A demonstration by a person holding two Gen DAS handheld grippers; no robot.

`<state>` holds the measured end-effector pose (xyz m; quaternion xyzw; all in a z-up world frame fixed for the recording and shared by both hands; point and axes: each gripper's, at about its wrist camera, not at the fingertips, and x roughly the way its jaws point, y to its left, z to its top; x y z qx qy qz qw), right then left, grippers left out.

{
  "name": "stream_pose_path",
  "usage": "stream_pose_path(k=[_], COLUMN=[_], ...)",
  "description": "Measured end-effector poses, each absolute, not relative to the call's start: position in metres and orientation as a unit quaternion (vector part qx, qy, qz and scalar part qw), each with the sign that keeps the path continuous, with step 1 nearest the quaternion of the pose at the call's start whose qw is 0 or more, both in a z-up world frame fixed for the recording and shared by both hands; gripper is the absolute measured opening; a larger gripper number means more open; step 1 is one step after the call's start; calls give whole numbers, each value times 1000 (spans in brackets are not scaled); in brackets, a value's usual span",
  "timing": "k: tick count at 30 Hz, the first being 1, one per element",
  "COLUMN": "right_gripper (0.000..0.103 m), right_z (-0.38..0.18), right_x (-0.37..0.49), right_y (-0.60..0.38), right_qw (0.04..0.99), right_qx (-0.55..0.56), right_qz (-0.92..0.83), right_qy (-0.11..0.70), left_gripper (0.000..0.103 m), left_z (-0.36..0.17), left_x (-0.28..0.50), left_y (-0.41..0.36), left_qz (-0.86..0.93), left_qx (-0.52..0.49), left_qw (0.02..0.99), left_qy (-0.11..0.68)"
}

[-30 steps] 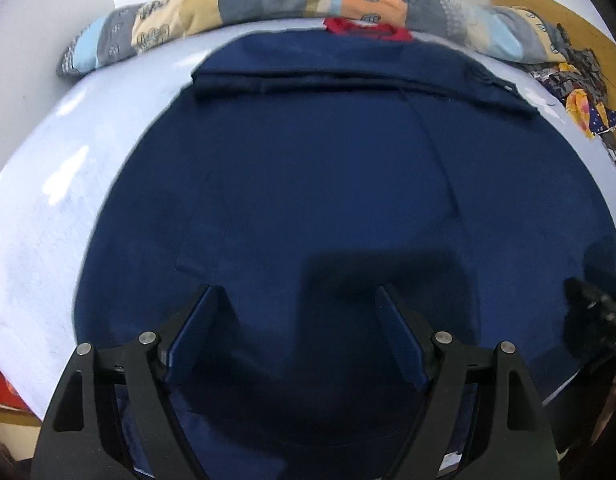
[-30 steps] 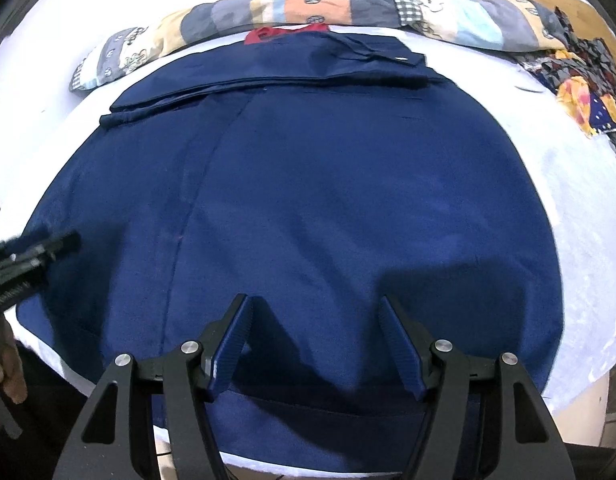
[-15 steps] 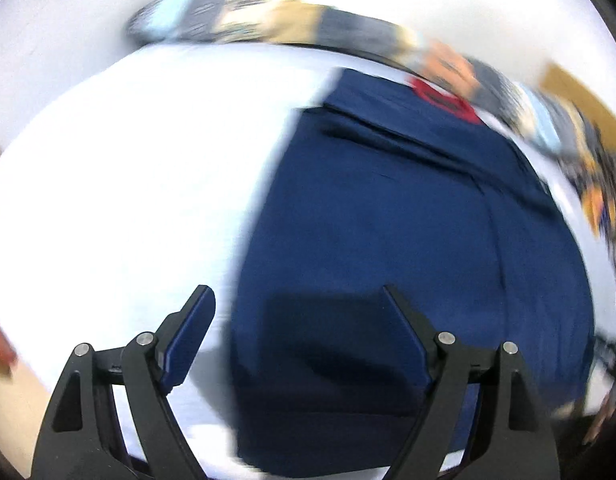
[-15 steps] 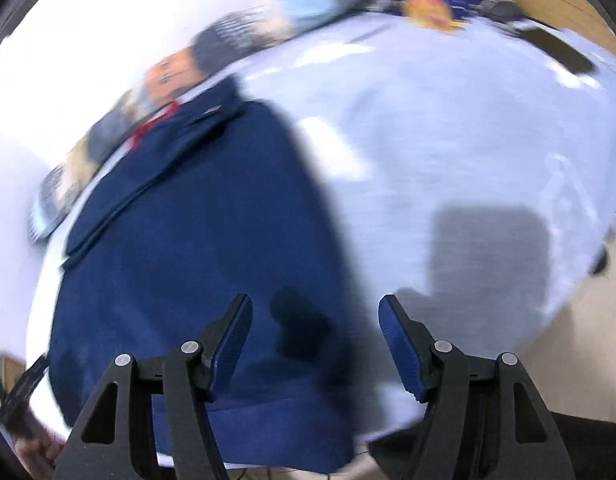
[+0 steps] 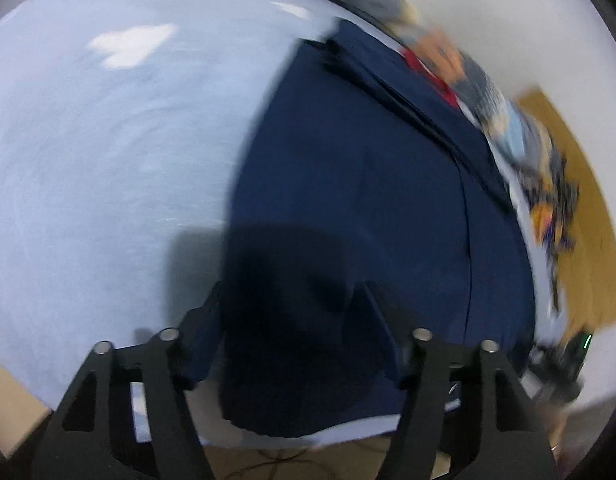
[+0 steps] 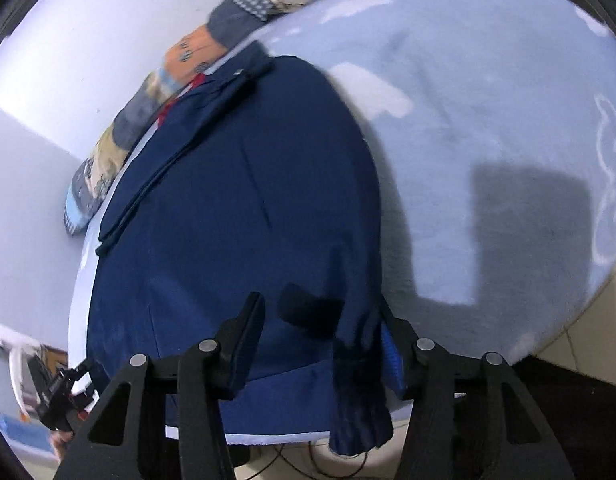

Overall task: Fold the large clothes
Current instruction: 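Lower both grippers onto the navy jacket hem and close on it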

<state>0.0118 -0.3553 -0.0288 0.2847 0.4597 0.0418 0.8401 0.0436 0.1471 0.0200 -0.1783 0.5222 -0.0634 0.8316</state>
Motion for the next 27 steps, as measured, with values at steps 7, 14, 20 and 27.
stream_pose_path(k=[7, 14, 20, 27], right_gripper=[54, 56, 57, 60], right_z=[-39, -38, -37, -37], right_x=[7, 13, 24, 21], right_y=[-370, -359, -347, -339], right_qw=[826, 830, 839, 854], right_qx=[316, 297, 250, 213], right_qz=[16, 27, 21, 21], right_qy=[467, 471, 482, 474], left_gripper=[51, 52, 52, 53], left_z=[18, 20, 16, 13], left_x=[49, 49, 53, 43], left_y=[167, 147, 142, 138], left_qz=[-32, -84, -58, -38], left_qx=[-193, -190, -167, -146], left_qw=[830, 829, 832, 835], left_qy=[522, 520, 526, 529])
